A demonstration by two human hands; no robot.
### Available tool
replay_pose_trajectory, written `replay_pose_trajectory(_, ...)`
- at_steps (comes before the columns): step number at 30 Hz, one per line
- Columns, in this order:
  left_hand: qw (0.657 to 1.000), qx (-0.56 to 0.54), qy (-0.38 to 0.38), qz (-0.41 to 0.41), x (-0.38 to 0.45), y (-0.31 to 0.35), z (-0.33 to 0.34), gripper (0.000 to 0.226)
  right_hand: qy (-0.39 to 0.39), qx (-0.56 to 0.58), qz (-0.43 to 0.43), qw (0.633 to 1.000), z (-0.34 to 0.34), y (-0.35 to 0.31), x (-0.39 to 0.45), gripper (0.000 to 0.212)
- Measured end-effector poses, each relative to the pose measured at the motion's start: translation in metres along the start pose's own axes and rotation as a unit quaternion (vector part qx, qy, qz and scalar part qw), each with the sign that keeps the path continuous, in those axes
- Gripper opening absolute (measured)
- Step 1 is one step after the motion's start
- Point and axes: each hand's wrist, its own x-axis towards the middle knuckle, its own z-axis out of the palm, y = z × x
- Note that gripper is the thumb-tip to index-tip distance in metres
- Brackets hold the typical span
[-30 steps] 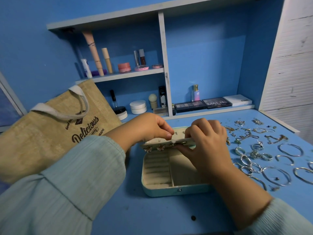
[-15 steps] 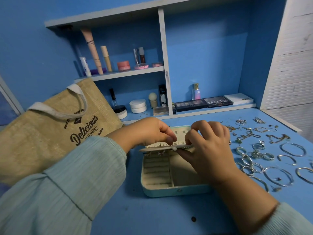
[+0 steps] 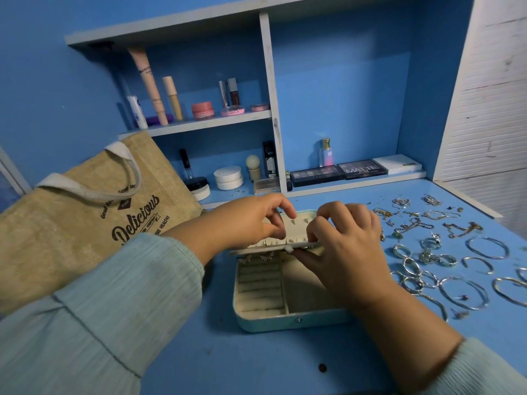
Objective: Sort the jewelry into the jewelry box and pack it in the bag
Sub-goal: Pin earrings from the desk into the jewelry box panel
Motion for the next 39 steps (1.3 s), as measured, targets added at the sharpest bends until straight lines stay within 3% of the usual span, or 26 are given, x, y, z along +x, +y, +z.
replay_pose_trajectory(7, 0.995, 0.086, 0.032, 0.041, -0.0009, -0.0005, 0.0029, 0.026, -0.004, 0.002, 0.004, 1.000, 0.0003, -0.0002, -0.0008, 0.035)
replay_pose_trajectory(25, 0.986, 0.127, 0.044, 0.097, 0.0017, 0.0002, 0.0036, 0.028, -0.007, 0.014, 0.017, 1.000, 0.0014, -0.0006, -0.0004, 0.034)
replay_pose_trajectory(39, 0.988, 0.122, 0.048, 0.084, 0.0003, 0.0045, 0.0018, 0.022, -0.005, 0.017, 0.015, 1.000, 0.0013, -0.0004, -0.0007, 0.034)
